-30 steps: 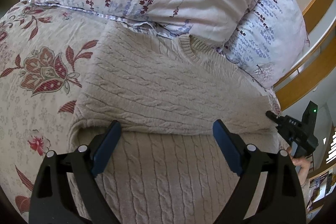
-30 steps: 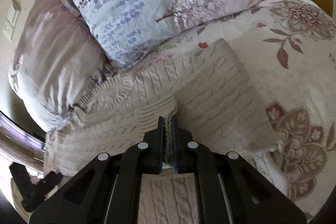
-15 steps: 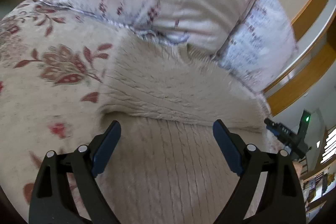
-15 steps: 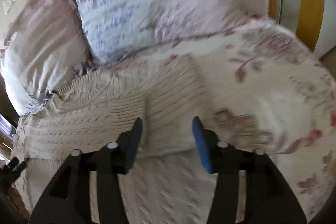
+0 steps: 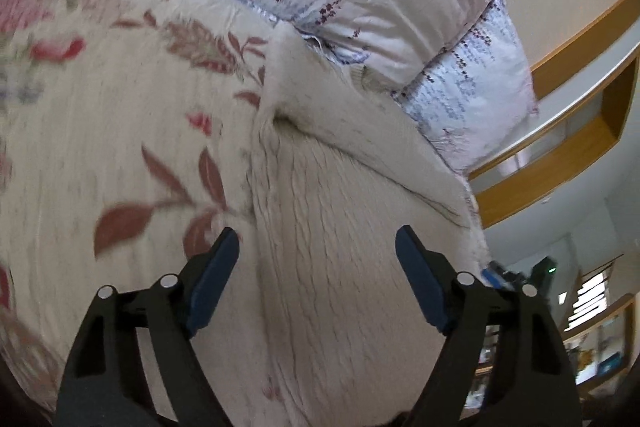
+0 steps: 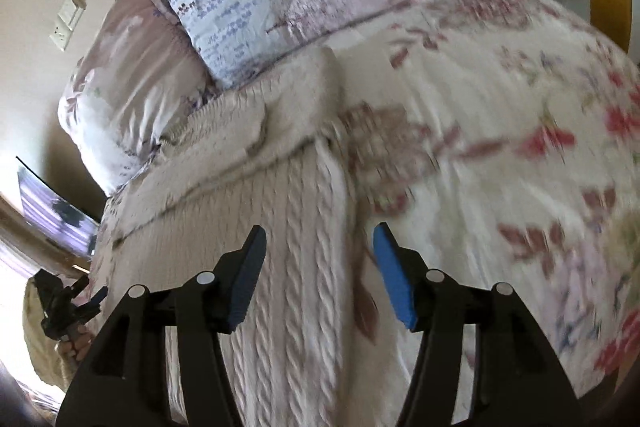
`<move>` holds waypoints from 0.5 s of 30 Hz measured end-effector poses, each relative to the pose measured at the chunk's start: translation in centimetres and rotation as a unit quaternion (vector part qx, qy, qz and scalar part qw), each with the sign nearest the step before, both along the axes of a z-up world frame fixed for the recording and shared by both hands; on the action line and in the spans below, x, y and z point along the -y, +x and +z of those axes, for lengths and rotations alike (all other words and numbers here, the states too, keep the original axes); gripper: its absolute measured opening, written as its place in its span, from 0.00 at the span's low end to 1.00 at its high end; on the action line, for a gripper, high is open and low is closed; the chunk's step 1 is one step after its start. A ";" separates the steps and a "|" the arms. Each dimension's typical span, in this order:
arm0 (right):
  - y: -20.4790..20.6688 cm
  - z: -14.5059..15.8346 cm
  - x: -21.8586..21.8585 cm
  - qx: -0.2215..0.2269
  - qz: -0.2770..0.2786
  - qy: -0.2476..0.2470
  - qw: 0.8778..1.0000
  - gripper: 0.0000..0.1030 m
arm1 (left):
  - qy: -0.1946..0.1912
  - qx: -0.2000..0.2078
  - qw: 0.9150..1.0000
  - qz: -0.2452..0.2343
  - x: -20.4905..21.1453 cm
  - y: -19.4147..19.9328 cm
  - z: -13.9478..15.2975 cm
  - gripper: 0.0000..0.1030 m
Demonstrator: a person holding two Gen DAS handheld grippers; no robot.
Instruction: Fold small clothes
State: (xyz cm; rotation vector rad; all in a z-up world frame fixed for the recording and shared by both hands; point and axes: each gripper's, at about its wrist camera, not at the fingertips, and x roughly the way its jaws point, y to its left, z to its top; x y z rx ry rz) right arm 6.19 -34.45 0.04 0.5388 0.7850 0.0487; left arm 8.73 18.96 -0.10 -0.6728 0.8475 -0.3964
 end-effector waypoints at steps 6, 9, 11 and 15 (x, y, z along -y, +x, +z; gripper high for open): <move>-2.6 -2.2 0.5 -0.024 0.016 0.053 0.998 0.37 | -0.011 0.002 1.000 -0.015 0.9 -2.4 -0.6 0.63; -3.8 -2.8 -0.1 -0.021 0.037 0.078 0.996 0.32 | -0.023 0.006 0.999 -0.028 1.4 -3.6 -0.8 0.57; -4.6 -3.2 -0.7 -0.023 0.058 0.095 0.994 0.31 | -0.034 0.006 0.999 -0.040 1.8 -4.5 -1.1 0.48; -6.2 -3.7 -2.1 -0.021 0.099 0.125 0.987 0.29 | -0.056 0.009 0.997 -0.059 2.6 -6.3 -1.9 0.38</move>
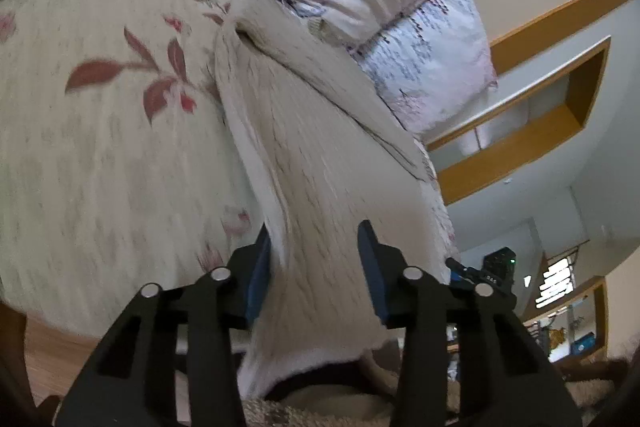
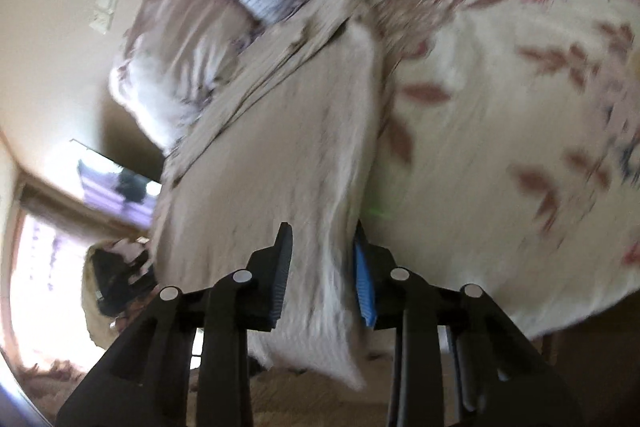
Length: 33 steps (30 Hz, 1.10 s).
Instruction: Fold small clothes
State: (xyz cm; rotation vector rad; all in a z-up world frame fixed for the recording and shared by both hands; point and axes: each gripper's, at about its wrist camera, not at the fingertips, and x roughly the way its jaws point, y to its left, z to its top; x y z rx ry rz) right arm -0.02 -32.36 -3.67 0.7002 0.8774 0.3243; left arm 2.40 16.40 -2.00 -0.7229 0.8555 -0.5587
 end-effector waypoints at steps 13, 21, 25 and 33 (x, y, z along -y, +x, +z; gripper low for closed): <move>-1.9 -0.2 -3.4 -0.003 0.061 -0.006 0.998 0.21 | -0.007 -0.025 0.999 -0.027 1.1 -4.1 -1.4 0.28; -1.6 0.8 -3.5 0.019 0.047 -0.034 0.998 0.08 | 0.042 -0.037 0.998 -0.024 1.3 -4.1 -1.6 0.09; -1.8 2.1 -2.9 0.050 0.025 -0.038 0.998 0.08 | 0.070 -0.017 0.997 -0.024 1.3 -4.2 -0.7 0.06; -1.3 5.0 -2.2 0.112 -0.011 -0.046 0.993 0.08 | 0.058 0.027 0.998 0.007 -0.4 -2.7 2.4 0.06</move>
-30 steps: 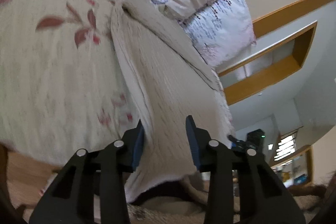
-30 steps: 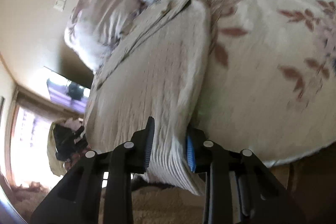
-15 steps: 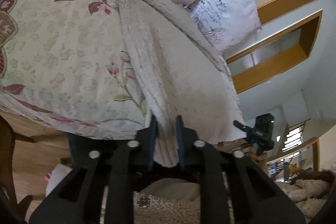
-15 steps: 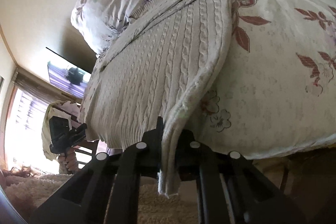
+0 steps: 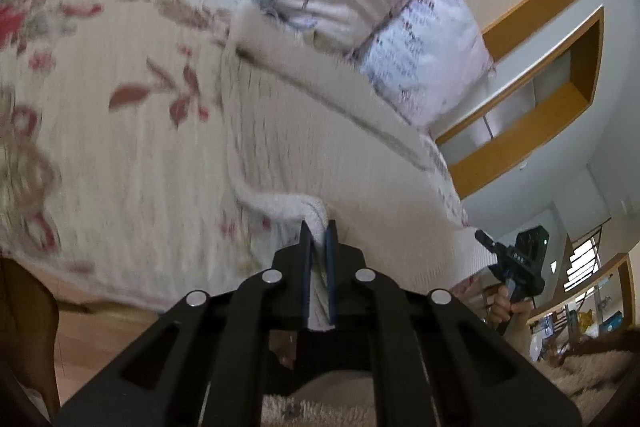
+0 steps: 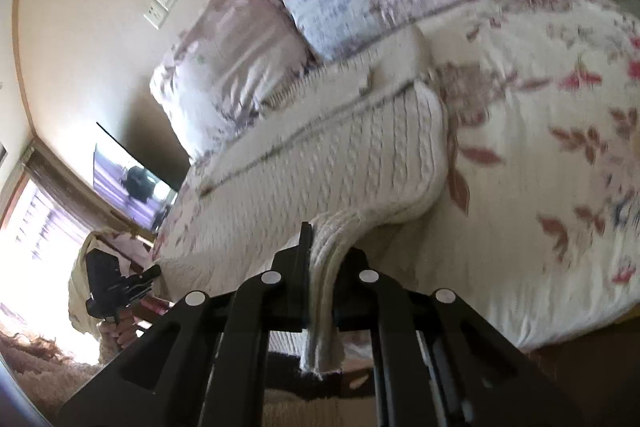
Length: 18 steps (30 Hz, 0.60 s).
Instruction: Fold small clothes
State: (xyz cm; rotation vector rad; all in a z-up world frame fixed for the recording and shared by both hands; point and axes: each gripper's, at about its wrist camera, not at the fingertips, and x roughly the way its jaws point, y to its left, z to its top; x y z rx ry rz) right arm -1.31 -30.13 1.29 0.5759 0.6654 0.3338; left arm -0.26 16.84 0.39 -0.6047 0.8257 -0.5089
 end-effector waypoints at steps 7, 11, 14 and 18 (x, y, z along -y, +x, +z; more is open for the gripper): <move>0.5 2.4 0.1 0.055 -0.040 -0.027 0.997 0.08 | 0.000 0.044 0.999 0.028 -0.8 3.6 3.1 0.05; 1.3 3.9 0.0 0.081 -0.061 -0.051 0.993 0.08 | 0.001 0.064 0.997 0.044 -1.2 6.2 4.6 0.05; 2.2 5.0 -0.6 0.096 -0.072 -0.078 0.990 0.08 | 0.010 0.076 0.996 0.052 -1.3 8.2 5.8 0.05; 4.0 7.0 -1.3 0.117 -0.086 -0.115 0.983 0.08 | 0.030 0.095 0.993 0.057 -0.8 11.2 7.7 0.05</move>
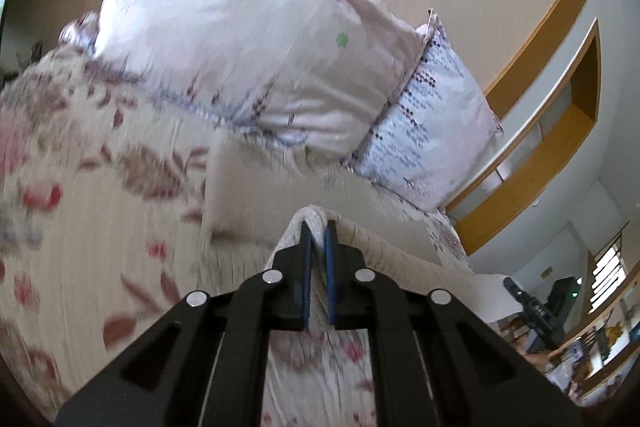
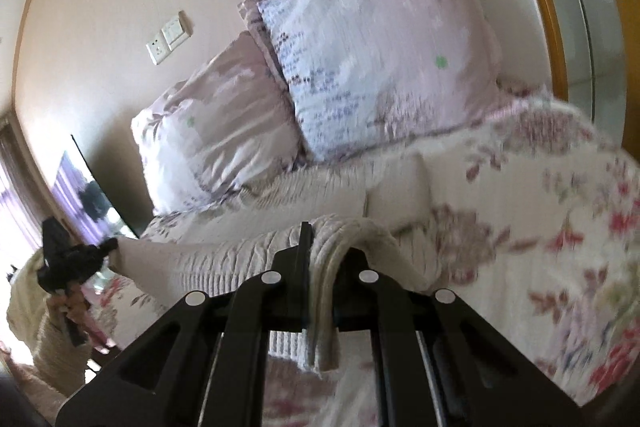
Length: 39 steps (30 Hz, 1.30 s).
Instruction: Fold small clothes
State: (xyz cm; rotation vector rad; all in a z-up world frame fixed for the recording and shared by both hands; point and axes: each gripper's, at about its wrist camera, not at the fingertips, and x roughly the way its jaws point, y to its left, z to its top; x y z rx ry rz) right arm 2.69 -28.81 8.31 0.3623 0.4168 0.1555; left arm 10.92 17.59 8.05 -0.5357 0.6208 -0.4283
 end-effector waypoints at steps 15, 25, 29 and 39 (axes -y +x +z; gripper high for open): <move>11.9 2.0 0.4 -0.004 -0.051 -0.018 0.999 0.08 | 0.013 -0.002 0.999 0.034 1.1 11.3 0.5 0.05; 18.8 -4.3 1.7 -0.112 -0.066 0.018 0.991 0.08 | 0.004 -0.088 0.995 0.048 0.9 16.7 -5.7 0.05; 19.9 -5.6 2.4 -0.133 -0.069 0.038 0.988 0.08 | -0.011 -0.108 0.993 0.047 0.6 17.8 -6.9 0.05; 23.5 -7.1 4.4 -0.174 -0.058 0.129 0.975 0.14 | -0.087 -0.151 0.983 0.054 0.2 19.9 -9.1 0.08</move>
